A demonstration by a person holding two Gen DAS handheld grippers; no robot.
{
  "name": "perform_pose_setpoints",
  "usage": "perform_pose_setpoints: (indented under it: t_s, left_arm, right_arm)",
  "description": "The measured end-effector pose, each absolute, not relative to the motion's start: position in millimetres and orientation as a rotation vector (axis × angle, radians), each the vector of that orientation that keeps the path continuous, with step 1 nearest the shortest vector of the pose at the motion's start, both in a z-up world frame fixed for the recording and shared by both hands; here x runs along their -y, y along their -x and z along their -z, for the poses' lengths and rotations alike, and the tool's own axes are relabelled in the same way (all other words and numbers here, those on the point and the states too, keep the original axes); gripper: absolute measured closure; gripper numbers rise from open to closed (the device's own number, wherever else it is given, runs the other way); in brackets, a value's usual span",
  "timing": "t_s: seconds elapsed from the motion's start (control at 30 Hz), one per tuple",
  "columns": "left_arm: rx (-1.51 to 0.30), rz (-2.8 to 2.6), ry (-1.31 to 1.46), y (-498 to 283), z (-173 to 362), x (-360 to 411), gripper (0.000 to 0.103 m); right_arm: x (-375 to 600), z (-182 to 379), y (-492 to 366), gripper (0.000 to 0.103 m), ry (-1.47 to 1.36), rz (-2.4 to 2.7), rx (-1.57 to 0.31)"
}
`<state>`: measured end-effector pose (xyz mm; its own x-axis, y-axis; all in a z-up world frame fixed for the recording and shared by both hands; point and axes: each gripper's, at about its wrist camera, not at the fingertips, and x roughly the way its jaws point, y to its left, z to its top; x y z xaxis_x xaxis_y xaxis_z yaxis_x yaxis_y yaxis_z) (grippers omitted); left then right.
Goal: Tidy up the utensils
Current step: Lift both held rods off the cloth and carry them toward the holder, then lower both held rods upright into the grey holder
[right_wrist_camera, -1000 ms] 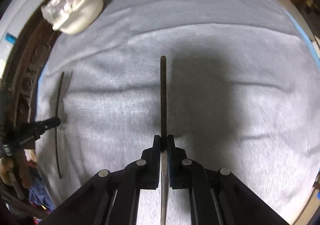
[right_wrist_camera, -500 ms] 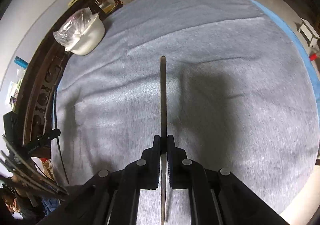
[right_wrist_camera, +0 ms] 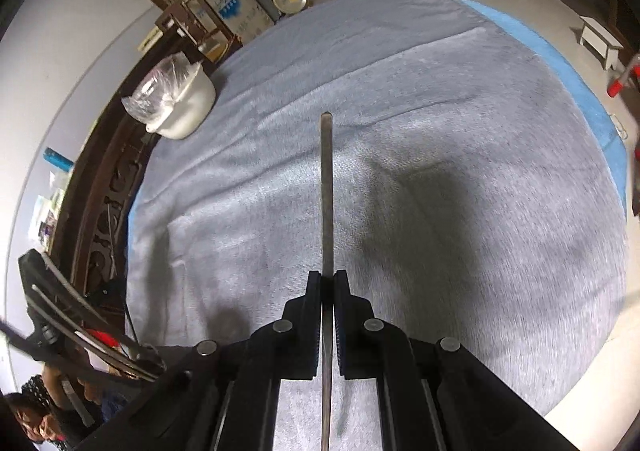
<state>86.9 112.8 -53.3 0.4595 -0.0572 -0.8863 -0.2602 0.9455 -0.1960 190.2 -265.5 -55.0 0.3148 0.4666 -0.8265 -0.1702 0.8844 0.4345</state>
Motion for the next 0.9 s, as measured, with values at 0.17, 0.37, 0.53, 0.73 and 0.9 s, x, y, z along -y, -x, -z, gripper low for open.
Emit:
perform_pose_setpoints:
  t_s: [0.17,0.37,0.53,0.73,0.9]
  left_arm:
    - [-1.037,-0.127,0.377,-69,41,-120,0.098]
    - [-0.941,-0.117,0.440,-46,15,-123,0.098]
    - [-0.835,-0.109,0.491,-23,-11,-123,0.098]
    - [-0.666,-0.118,0.525,-1,-38,-108,0.098]
    - [-0.526,-0.102,0.513,12,-48,-84,0.098]
  right_arm:
    - [282,43,-174,0.096,-0.362,-0.419,-1.121]
    - [297,23,-151,0.096,-0.475,-0.435,-1.026]
    - [304,4,-127,0.096,-0.573,-0.445,-0.921]
    - [301,-18,-101,0.096,-0.664,-0.435,-0.782]
    - [285,-35,-80,0.096,-0.650,-0.405,-0.658]
